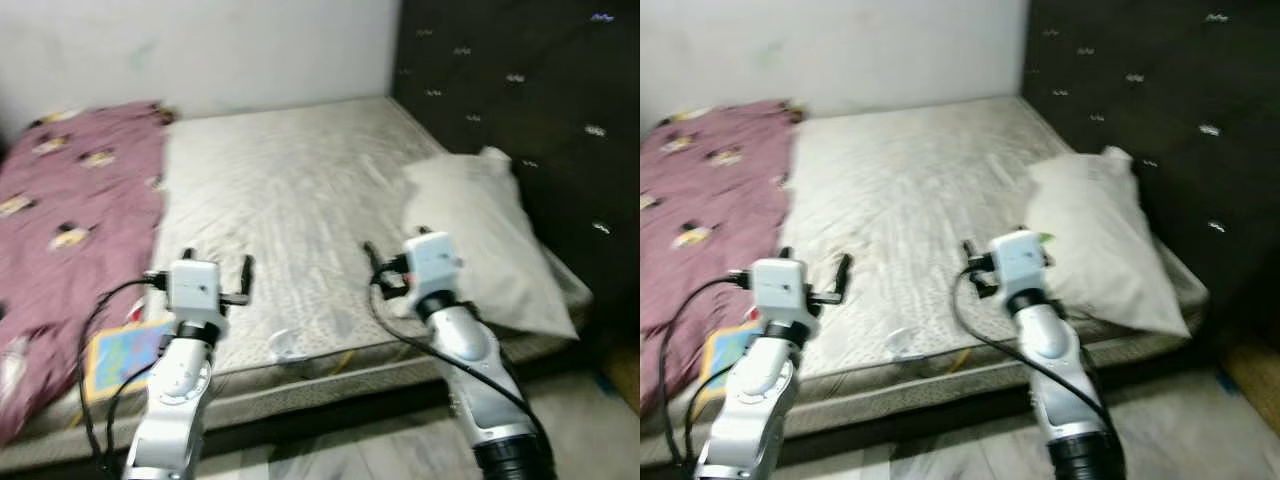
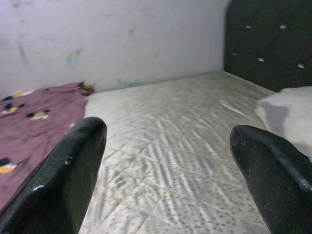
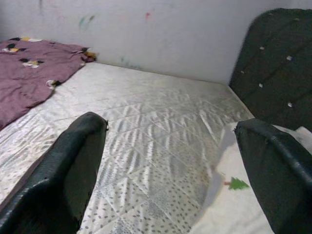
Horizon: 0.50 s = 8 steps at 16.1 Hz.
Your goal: Clean up the room
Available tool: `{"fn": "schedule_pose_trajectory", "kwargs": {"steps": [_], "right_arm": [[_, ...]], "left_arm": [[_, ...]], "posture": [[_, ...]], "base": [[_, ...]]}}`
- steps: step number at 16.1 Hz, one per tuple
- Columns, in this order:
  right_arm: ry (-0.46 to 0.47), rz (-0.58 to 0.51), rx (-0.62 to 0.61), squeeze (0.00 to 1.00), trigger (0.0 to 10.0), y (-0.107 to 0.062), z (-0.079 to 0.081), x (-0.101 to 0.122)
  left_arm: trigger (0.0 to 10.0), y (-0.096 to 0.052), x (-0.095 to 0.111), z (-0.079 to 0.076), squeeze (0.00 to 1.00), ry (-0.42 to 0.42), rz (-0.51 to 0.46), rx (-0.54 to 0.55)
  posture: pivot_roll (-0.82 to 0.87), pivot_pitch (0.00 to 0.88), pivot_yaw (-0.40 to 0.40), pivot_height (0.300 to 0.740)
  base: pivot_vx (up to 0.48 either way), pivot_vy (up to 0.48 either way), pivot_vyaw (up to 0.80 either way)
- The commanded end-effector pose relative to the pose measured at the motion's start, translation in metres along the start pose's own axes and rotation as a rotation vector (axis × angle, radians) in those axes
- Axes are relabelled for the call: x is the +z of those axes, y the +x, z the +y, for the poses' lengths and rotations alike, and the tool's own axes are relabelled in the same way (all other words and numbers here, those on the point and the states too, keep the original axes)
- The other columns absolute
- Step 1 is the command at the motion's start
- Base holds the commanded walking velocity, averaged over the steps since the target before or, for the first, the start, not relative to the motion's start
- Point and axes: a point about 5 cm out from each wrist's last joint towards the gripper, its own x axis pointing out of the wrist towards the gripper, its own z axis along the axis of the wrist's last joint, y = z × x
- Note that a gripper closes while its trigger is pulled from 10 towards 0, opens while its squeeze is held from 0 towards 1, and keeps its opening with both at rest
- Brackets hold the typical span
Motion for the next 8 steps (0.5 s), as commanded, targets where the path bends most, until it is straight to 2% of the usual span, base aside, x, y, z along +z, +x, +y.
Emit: {"fn": "schedule_pose_trajectory", "kwargs": {"steps": [1, 6, 8], "right_arm": [[0.010, -0.016, 0.033, 0.00, 10.0, 0.0030, 0.0090, 0.0035], [0.015, -0.020, 0.038, 0.00, 10.0, 0.0032, 0.0097, 0.0039], [0.019, -0.025, 0.037, 0.00, 10.0, 0.0039, 0.0091, 0.0050]], "left_arm": [[10.0, 0.0005, 0.0015, 0.0082, 0.00, 0.005, -0.005, 0.018], [10.0, 0.0005, 0.0028, 0.0062, 0.00, -0.001, -0.014, -0.011], [10.0, -0.0001, 0.0043, 0.0049, 0.00, -0.023, -0.024, -0.033]], "posture": [[-0.05, 0.000, -0.011, 0.740], [-0.05, 0.000, -0.013, 0.740], [-0.05, 0.000, -0.014, 0.740]], "base": [[0.000, 0.000, 0.79], [0.000, 0.000, 0.79], [0.000, 0.000, 0.48]]}}
